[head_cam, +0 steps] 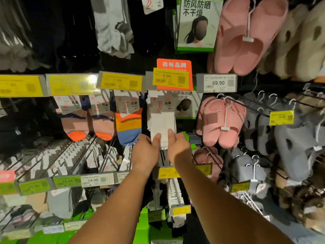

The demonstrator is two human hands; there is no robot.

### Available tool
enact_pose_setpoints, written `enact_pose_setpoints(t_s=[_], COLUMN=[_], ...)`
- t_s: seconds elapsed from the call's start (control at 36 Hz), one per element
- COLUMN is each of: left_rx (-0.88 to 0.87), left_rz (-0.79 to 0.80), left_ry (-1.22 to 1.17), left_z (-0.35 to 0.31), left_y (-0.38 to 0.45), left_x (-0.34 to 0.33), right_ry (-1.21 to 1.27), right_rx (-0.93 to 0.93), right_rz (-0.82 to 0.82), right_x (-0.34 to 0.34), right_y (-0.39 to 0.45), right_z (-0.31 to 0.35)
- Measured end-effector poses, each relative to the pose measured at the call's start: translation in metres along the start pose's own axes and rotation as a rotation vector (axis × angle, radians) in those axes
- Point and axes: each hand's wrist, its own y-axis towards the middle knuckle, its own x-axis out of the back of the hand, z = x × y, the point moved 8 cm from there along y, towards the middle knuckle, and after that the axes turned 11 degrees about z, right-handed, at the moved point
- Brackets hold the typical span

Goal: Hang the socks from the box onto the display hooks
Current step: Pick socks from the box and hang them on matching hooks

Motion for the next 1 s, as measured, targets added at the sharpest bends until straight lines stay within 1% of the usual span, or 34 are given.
enact_pose_setpoints(t_s=[0.08,0.17,0.22,0.25,0.31,0.36,0.44,0.53,0.58,0.67,0.69,0.72,0.81,0.86,0.97,1.0], left_rx=[-0.023,-0.117,-0.171,-0.178,-0.236,-0.336,-0.44,-0.408,-0.471,-0.598,-0.63,-0.666,-0.677,-0.684,-0.598,-0.588], left_rz=[-0.017,0.076,0.209,0.301,0.487,0.656,0.857,1.096,1.161,1.23,1.258,1.272,1.323,1.343,1.398,1.417], left_ry=[0.018,0.041,0.032,0.064,0.136,0.156,0.25,0.252,0.33,0.455,0.48,0.501,0.518,0.574,0.682,0.698], left_z=[0.006,-0.002,-0.013,-0.019,-0.036,-0.055,-0.074,-0.078,-0.083,-0.1,-0.104,-0.108,-0.108,-0.102,-0.079,-0.075], left_y=[-0.016,-0.042,-0.066,-0.081,-0.121,-0.168,-0.249,-0.333,-0.382,-0.452,-0.475,-0.494,-0.538,-0.556,-0.575,-0.58], left_x=[0.003,-0.028,-0.068,-0.093,-0.142,-0.187,-0.248,-0.303,-0.333,-0.374,-0.387,-0.399,-0.428,-0.445,-0.48,-0.492], right_ry=[0.037,-0.023,-0.097,-0.118,-0.133,-0.16,-0.201,-0.241,-0.222,-0.103,-0.074,-0.061,-0.023,0.013,0.083,0.084], right_rx=[-0.007,-0.079,-0.14,-0.2,-0.346,-0.504,-0.737,-0.907,-1.001,-1.143,-1.179,-1.202,-1.226,-1.272,-1.334,-1.326], right_rz=[-0.046,-0.13,-0.218,-0.249,-0.294,-0.31,-0.362,-0.45,-0.507,-0.633,-0.648,-0.646,-0.642,-0.626,-0.444,-0.403], right_x=[0.013,0.032,0.051,0.06,0.083,0.111,0.154,0.194,0.216,0.245,0.252,0.258,0.273,0.274,0.267,0.265], right_y=[-0.026,-0.062,-0.094,-0.113,-0.158,-0.208,-0.293,-0.382,-0.441,-0.526,-0.547,-0.565,-0.602,-0.617,-0.619,-0.616], right_z=[-0.01,-0.044,-0.077,-0.097,-0.14,-0.183,-0.243,-0.289,-0.314,-0.345,-0.352,-0.362,-0.389,-0.409,-0.444,-0.455])
